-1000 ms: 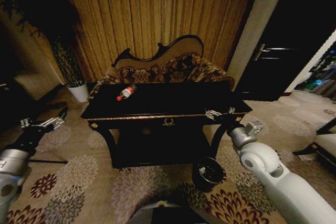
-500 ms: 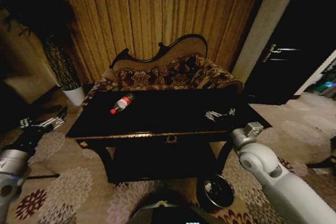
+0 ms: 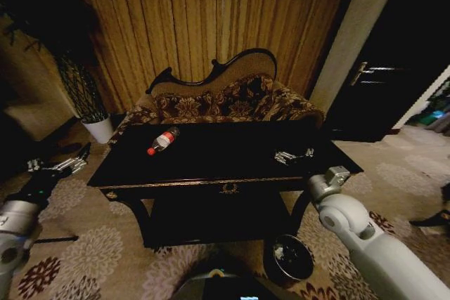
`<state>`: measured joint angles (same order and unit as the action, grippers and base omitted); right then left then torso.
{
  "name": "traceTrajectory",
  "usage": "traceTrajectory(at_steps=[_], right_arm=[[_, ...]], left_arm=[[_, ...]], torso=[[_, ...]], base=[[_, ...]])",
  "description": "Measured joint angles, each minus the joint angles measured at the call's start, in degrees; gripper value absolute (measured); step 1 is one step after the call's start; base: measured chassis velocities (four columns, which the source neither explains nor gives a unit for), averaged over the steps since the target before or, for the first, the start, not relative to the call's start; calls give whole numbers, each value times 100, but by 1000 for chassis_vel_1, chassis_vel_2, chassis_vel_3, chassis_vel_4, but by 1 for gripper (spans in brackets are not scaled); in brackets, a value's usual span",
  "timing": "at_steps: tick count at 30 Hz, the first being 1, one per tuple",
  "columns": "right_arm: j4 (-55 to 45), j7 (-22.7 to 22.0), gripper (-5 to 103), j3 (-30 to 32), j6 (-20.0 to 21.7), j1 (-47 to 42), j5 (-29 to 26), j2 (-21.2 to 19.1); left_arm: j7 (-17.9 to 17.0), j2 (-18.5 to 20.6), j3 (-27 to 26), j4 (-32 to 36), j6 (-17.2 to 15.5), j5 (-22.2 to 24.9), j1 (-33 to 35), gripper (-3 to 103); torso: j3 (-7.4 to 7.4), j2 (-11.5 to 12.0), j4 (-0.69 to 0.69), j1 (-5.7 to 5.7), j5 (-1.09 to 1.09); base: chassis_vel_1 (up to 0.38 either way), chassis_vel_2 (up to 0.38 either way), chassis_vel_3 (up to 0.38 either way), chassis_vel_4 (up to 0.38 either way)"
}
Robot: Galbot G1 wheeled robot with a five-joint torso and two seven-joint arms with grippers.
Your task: Move to the front of the table and place the trash on the table into the trash bin.
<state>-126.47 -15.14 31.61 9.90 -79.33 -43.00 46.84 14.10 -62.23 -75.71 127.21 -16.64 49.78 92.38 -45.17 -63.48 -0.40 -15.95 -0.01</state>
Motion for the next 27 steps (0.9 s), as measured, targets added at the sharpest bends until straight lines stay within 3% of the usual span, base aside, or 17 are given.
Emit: traceTrajectory(at_steps=[7, 9, 18, 22, 24, 27], right_arm=[[3, -1, 100, 21, -20, -96, 95, 45], [-7, -12, 100, 54, -30, -156, 113, 60], [16, -29, 100, 86, -70, -222, 169, 91], [29, -32, 100, 73, -75, -227, 183, 95], [44, -46, 100, 100, -77, -267, 184, 100], [48, -50, 100, 126, -83, -293, 186, 103]], left_arm=[[-476, 444, 368, -241, -216, 44, -577, 100], [-717, 754, 641, -431, -322, 146, -910, 100], [-936, 1333, 1236, -962, -370, 214, -1406, 100], [-977, 1606, 1671, -1303, -378, 224, -1815, 100], [-1120, 1732, 2148, -1537, -449, 229, -2252, 100], [-1178, 1747, 2329, -1597, -507, 248, -2427, 100]], torso=[[1, 0, 0, 0, -2], [1, 0, -3, 0, 2], [0, 1, 1, 0, -2], [1, 0, -1, 0, 0], [0, 0, -2, 0, 0], [0, 1, -1, 0, -1]], base=[[0, 0, 0, 0], [0, 0, 0, 0], [0, 0, 0, 0], [0, 0, 0, 0], [0, 0, 0, 0], [0, 0, 0, 0]])
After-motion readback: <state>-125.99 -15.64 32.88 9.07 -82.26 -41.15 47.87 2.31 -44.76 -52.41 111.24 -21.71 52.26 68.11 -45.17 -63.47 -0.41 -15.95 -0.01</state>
